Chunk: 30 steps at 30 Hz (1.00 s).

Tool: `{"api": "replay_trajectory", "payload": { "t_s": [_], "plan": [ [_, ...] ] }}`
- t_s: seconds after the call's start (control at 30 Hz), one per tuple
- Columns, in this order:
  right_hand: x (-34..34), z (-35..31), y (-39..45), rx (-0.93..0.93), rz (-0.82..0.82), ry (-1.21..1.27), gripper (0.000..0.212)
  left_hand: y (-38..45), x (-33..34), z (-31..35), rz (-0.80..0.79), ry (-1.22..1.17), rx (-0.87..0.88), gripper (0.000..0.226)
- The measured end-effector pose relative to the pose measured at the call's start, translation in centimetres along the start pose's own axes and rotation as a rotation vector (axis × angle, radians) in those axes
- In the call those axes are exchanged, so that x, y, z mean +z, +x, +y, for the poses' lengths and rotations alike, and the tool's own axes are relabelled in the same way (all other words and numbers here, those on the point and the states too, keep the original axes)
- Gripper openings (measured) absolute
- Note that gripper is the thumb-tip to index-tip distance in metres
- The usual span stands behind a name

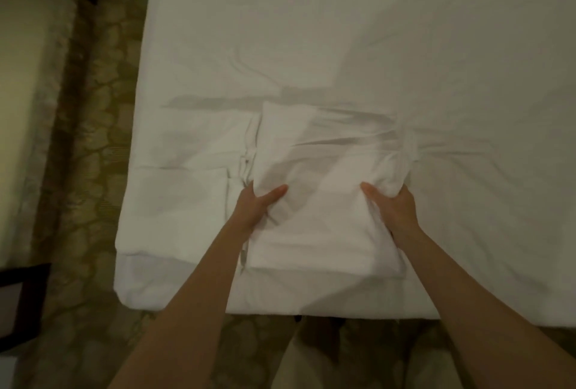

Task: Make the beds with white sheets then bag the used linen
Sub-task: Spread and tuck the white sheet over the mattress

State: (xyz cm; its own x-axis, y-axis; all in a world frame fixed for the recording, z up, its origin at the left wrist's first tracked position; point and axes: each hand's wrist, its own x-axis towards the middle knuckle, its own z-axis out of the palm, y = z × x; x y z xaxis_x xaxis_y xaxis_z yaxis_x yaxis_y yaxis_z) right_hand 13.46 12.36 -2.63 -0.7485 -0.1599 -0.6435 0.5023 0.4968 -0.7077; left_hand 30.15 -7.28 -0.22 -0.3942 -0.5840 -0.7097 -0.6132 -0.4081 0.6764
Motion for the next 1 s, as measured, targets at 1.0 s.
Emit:
{"api": "replay_trajectory", "payload": {
  "t_s": [1.0],
  "plan": [
    [-7.2, -8.5, -9.2, 0.161, -0.316, -0.17, 0.076, -13.5, 1.1, 11.5, -0.18, -0.288, 0.188, 0.066]
  ]
}}
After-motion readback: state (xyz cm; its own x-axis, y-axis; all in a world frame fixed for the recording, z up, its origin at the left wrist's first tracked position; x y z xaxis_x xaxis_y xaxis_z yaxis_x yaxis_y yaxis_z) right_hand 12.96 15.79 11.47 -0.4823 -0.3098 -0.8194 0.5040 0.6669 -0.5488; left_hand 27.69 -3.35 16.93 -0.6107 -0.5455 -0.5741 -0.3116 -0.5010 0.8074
